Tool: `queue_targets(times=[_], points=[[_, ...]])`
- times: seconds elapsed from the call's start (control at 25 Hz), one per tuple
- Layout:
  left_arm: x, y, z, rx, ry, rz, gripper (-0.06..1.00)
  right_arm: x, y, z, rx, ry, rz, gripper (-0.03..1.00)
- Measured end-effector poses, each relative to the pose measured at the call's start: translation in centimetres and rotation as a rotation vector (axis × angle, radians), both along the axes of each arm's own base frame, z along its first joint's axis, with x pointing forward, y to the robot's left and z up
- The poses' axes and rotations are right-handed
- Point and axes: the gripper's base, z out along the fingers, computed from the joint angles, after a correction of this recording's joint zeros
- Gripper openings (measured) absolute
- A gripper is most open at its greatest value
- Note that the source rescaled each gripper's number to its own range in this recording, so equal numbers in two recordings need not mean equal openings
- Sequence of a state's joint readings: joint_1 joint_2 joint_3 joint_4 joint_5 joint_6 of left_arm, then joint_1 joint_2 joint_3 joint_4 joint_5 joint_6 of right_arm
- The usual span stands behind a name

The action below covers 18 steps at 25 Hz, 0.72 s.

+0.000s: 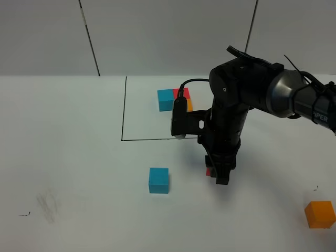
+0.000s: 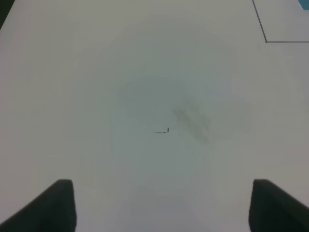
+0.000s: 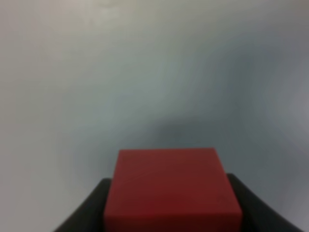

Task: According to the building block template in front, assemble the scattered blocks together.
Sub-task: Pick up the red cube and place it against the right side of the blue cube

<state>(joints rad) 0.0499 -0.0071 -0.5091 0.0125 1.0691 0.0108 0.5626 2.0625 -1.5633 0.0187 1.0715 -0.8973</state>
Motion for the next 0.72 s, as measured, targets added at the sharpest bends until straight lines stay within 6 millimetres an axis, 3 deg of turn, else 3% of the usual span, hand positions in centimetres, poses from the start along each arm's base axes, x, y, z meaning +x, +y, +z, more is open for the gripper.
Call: queue_targets(times=[0.44,0.72], points=[[0.0,0.0,0.0,0.000,0.000,0.000,0.84,0.1,0.5,-0.5,0.000,-0.024,0.037,0.00],[0.0,0.0,0.0,0.000,0.000,0.000,0.84,-1.0,3.0,-0.5,0.011,-0.084,0.136,0.00]])
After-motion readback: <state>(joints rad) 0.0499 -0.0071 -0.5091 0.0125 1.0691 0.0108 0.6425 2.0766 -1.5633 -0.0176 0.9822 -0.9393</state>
